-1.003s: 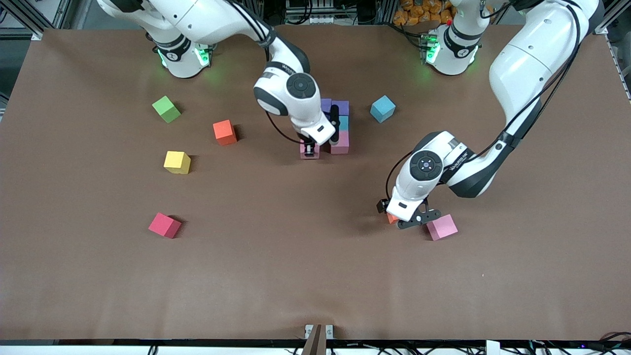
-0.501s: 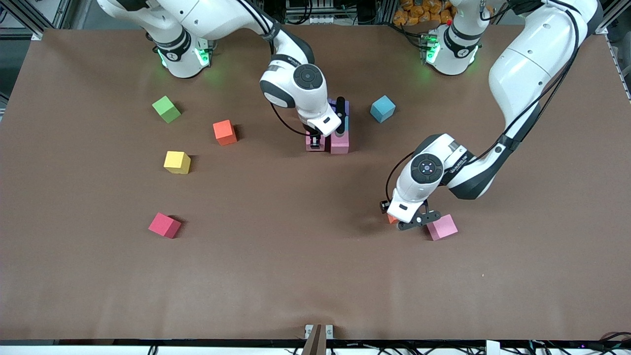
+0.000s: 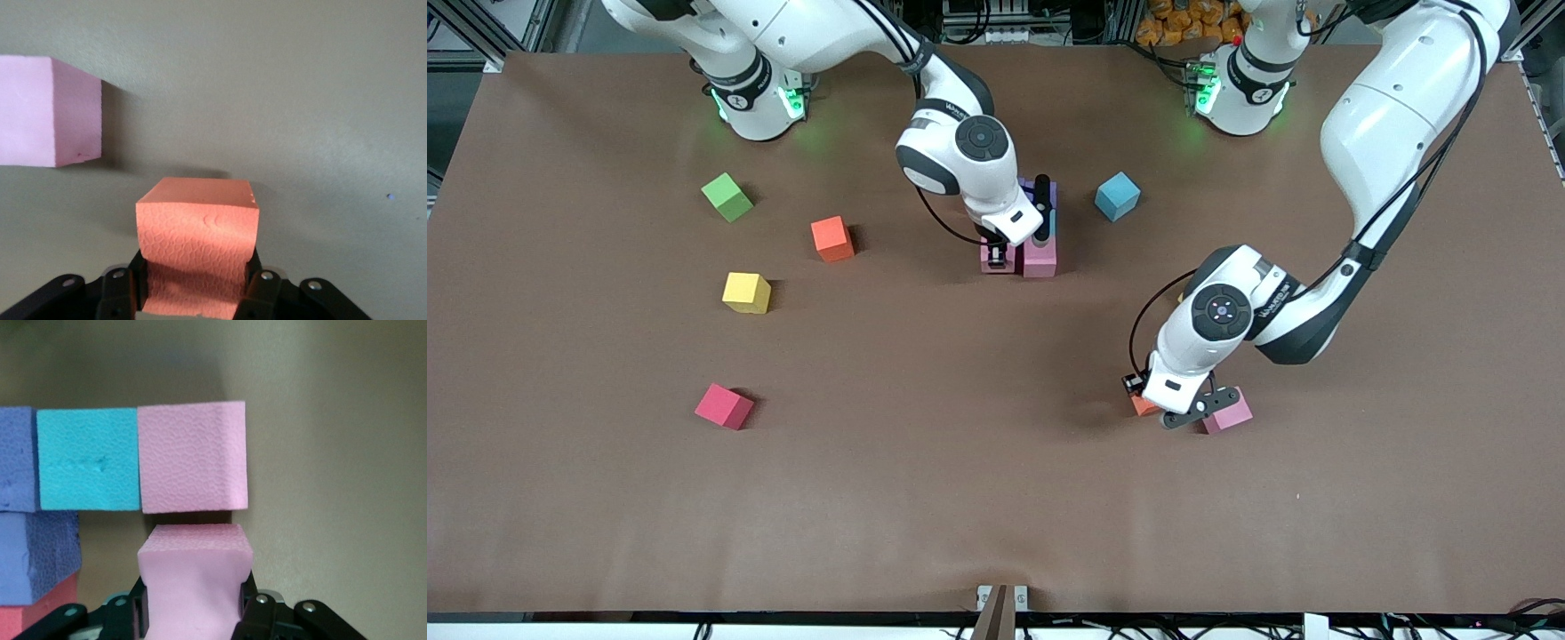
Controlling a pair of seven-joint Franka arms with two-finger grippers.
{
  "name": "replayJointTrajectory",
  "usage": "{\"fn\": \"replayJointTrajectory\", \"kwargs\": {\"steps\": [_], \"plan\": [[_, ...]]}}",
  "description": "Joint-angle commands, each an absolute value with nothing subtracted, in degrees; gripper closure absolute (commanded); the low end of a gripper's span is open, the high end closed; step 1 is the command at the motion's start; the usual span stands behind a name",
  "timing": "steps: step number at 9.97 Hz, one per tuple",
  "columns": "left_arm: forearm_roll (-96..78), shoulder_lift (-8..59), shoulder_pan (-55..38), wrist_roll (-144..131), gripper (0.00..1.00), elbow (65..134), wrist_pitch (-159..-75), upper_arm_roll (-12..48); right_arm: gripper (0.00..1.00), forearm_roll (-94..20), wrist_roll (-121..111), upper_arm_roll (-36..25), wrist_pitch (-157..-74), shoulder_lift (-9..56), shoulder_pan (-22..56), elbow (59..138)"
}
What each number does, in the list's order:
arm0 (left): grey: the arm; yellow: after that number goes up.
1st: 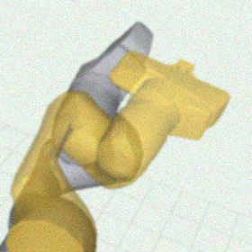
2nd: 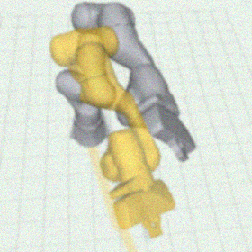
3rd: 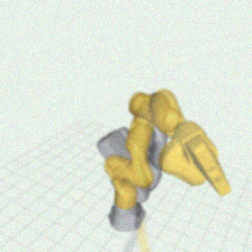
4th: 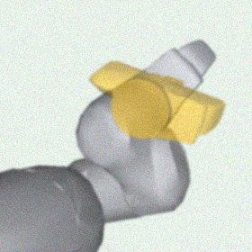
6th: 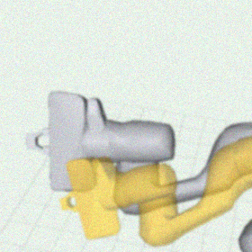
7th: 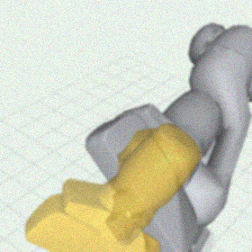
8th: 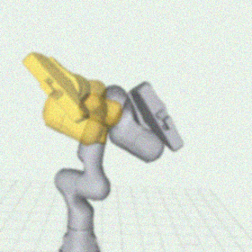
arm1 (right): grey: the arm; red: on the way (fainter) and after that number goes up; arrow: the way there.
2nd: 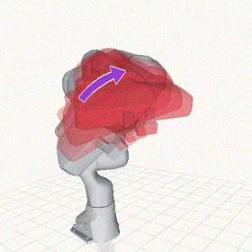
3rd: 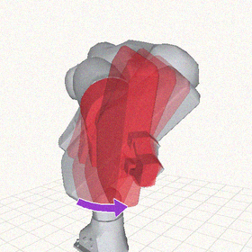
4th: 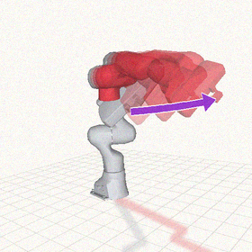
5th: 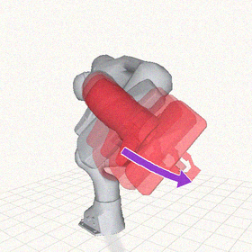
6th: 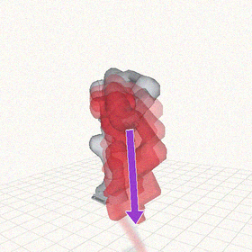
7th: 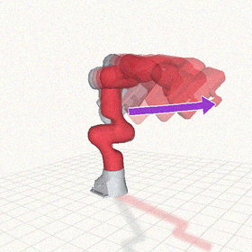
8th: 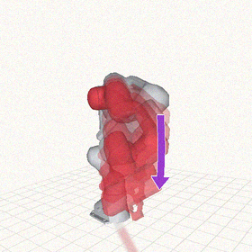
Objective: Form number 2 with 11 blocks
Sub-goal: 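Place the pink cube below the cyan cube and open the right gripper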
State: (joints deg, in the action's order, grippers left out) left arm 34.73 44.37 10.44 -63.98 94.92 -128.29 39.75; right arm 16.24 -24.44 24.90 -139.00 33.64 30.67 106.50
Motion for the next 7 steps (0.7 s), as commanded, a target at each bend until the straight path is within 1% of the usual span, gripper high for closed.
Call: {"fn": "replayJointTrajectory", "kwargs": {"steps": [1, 2, 7], "plan": [[33.4, 41.3, 10.4, -64.7, 0.77, 95.5, -125.0, 39.8, 0.75, 17.4, -20.7, 24.7, -140.2, 33.9, 32.1, 107.1], [33.3, 41.2, 10.4, -64.8, 0.75, 95.5, -124.7, 39.9, 0.75, 17.8, -19.4, 24.5, -140.2, 34.5, 32.8, 106.8], [32.6, 41.0, 10.4, -64.8, 0.75, 95.6, -124.5, 39.9, 0.75, 18.7, -19.5, 23.5, -140.7, 34.8, 33.0, 106.6]]}}
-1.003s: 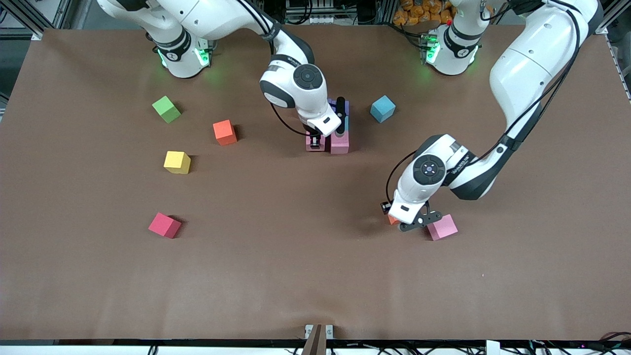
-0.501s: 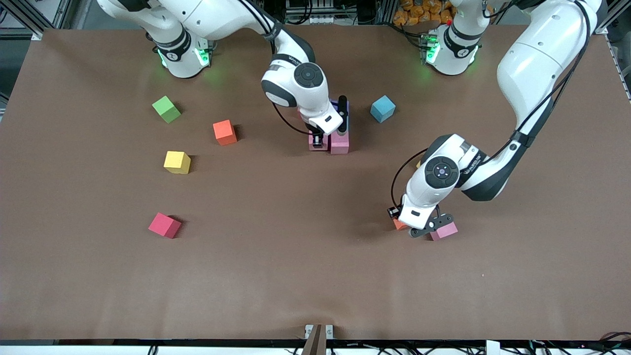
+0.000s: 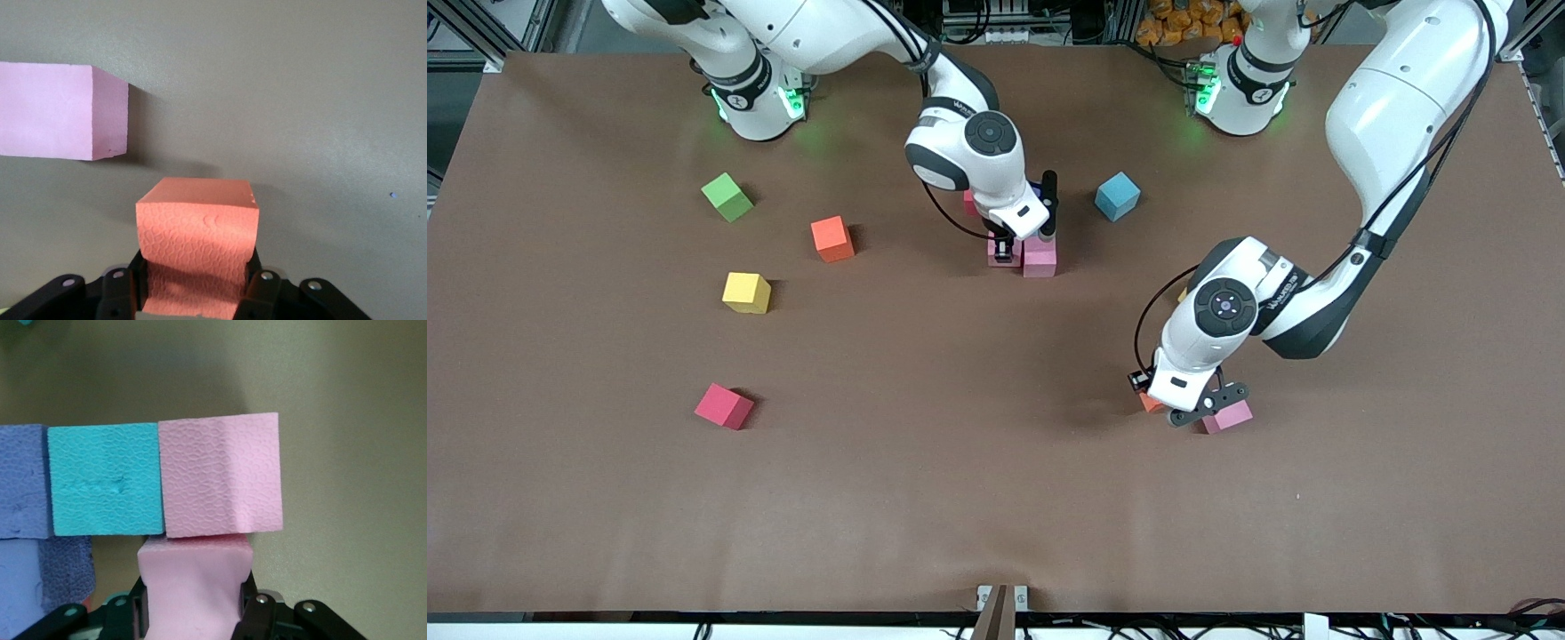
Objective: Form number 2 with 11 blocks
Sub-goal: 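Place the pink cube below the cyan cube and open the right gripper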
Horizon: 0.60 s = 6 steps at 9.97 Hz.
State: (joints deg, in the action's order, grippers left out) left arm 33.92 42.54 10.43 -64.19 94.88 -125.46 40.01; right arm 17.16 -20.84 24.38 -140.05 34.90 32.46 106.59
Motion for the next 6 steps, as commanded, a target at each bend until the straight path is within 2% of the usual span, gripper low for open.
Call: {"fn": "replayJointTrajectory", "kwargs": {"steps": [1, 6], "plan": [[32.6, 40.9, 10.4, -64.8, 0.75, 95.6, -124.2, 39.9, 0.74, 18.8, -19.5, 23.4, -141.0, 34.8, 33.0, 106.6], [32.0, 40.9, 10.5, -64.8, 0.75, 95.6, -124.1, 39.9, 0.74, 18.8, -19.4, 22.9, -141.9, 34.9, 33.2, 106.5]]}}
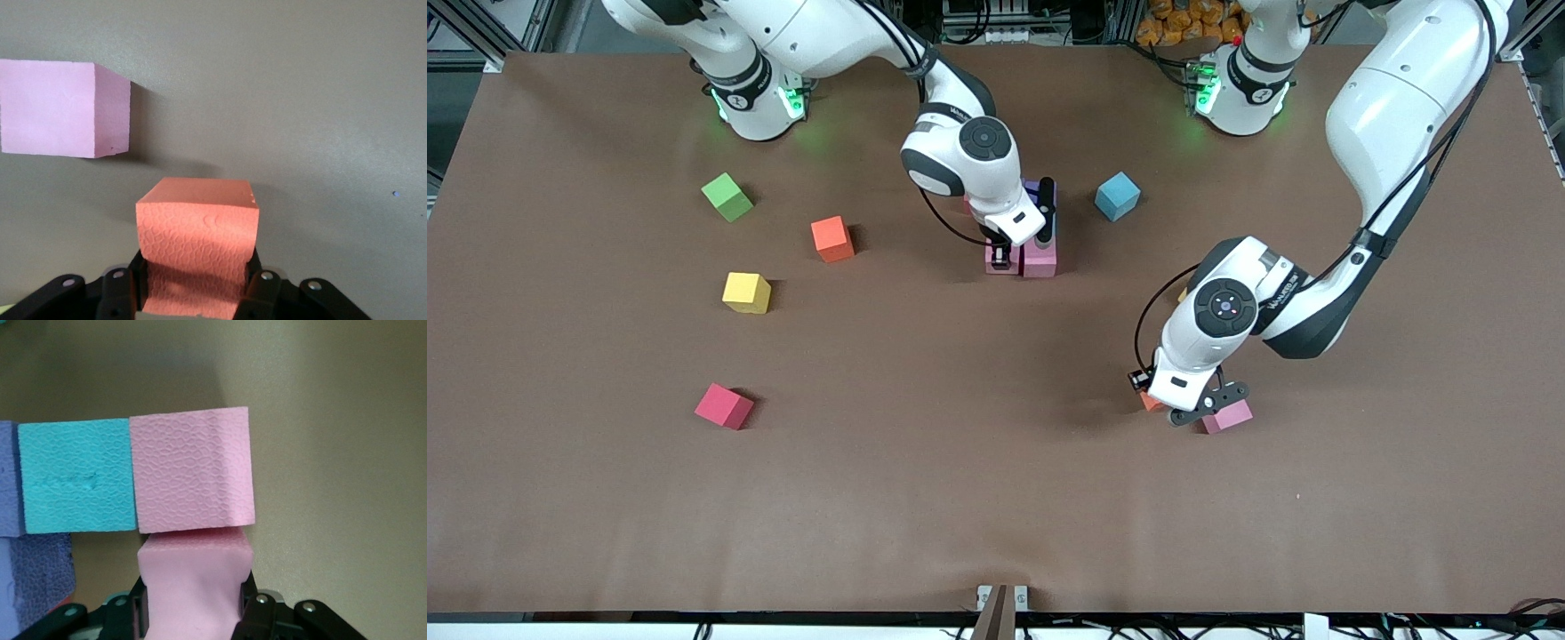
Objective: Form number 2 with 11 blocks
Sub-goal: 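Place the pink cube below the cyan cube and open the right gripper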
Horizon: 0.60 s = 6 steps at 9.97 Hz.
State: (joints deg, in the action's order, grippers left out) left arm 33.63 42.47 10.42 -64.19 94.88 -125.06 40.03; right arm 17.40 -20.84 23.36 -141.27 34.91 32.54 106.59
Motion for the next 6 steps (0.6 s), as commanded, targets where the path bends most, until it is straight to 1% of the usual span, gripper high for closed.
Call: {"fn": "replayJointTrajectory", "kwargs": {"steps": [1, 3, 6], "plan": [[31.9, 40.9, 10.5, -64.8, 0.75, 95.6, -124.1, 39.9, 0.74, 18.9, -19.4, 22.9, -141.9, 35.0, 33.4, 106.5], [31.9, 40.9, 10.6, -64.8, 0.75, 95.6, -124.1, 39.9, 0.74, 18.7, -19.4, 22.6, -143.8, 35.5, 33.6, 106.5], [31.9, 40.9, 10.7, -64.9, 0.75, 95.6, -124.1, 39.9, 0.74, 18.7, -19.4, 21.0, -143.8, 35.5, 35.1, 106.2]]}}
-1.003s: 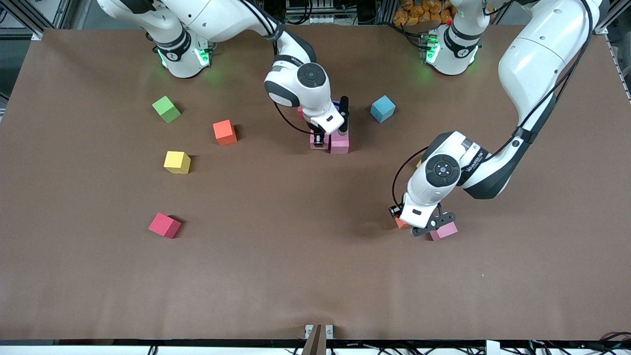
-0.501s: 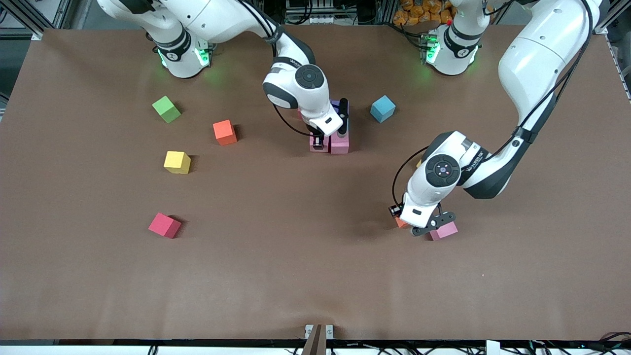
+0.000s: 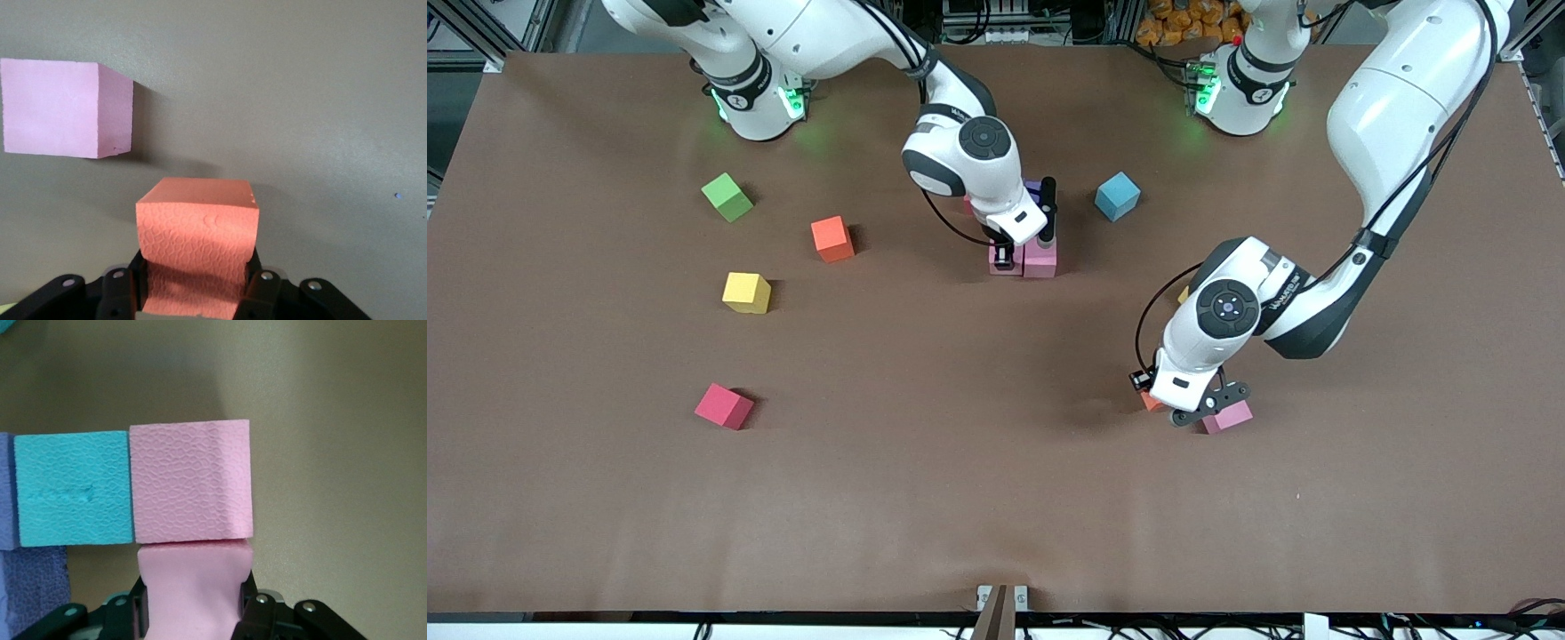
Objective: Form number 2 with 11 blocks
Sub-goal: 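Place the pink cube below the cyan cube and open the right gripper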
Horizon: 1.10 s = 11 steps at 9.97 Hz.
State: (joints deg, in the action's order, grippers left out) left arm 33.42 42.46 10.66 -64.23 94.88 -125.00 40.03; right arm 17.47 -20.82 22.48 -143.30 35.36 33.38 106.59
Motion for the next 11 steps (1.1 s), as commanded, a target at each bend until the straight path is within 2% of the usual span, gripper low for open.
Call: {"fn": "replayJointTrajectory", "kwargs": {"steps": [1, 6, 8, 9, 11], "plan": [[31.9, 40.8, 10.7, -64.9, 0.75, 95.7, -124.1, 40.0, 0.74, 18.7, -19.4, 20.9, -143.8, 35.6, 35.2, 106.2], [31.9, 40.4, 11.0, -64.1, 0.75, 95.6, -122.8, 40.2, 0.73, 18.6, -19.3, 20.9, -143.9, 35.9, 35.7, 106.0], [31.9, 40.3, 11.3, -64.1, 0.75, 95.5, -122.8, 40.3, 0.66, 18.7, -19.3, 20.9, -143.9, 36.0, 35.9, 106.0], [31.9, 40.3, 11.5, -64.1, 0.75, 95.5, -122.7, 40.3, 0.58, 18.6, -19.3, 20.9, -144.0, 36.0, 35.9, 106.0], [31.9, 40.1, 11.8, -64.0, 0.75, 95.5, -122.6, 40.6, 0.36, 18.5, -19.2, 20.8, -144.0, 36.0, 35.9, 105.9]]}}
